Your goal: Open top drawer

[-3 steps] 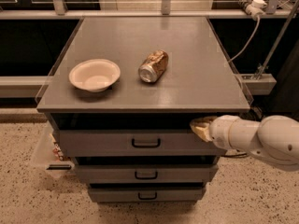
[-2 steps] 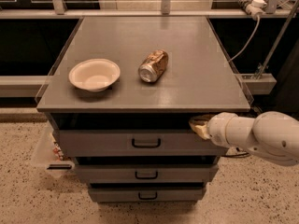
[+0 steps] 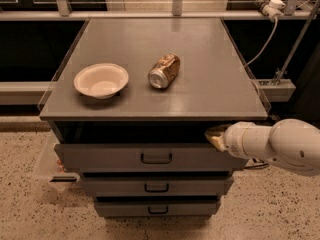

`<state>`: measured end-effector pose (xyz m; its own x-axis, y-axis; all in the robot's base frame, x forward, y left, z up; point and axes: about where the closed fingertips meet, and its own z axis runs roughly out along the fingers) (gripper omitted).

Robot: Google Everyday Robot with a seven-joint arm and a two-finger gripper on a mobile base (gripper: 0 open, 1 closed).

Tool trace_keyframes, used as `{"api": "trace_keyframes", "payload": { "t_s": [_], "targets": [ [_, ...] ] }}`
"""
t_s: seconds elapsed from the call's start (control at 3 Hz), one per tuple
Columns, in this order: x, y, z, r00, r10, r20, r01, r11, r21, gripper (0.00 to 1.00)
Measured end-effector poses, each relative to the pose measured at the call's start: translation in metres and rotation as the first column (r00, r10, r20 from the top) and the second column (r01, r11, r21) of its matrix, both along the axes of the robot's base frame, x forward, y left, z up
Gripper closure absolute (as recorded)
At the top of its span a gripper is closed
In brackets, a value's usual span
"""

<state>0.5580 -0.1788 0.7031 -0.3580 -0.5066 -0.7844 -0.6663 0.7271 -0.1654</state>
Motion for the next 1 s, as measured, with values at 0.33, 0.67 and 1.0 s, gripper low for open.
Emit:
{"api": "trace_keyframes", "payload": {
  "t_s": [0.33, 0.67, 1.0],
  "targets": [
    [-0.017, -0.005, -0.004, 0.9982, 0.000, -0.059, 0.000, 1.000, -0.002, 1.00],
    [-0.017, -0.005, -0.001, 0.9982, 0.000, -0.060, 0.000, 1.000, -0.002, 1.00],
    [-0.036, -0.013, -0.003, 0.9930, -0.014, -0.117, 0.014, 1.000, 0.006, 1.00]
  ]
}}
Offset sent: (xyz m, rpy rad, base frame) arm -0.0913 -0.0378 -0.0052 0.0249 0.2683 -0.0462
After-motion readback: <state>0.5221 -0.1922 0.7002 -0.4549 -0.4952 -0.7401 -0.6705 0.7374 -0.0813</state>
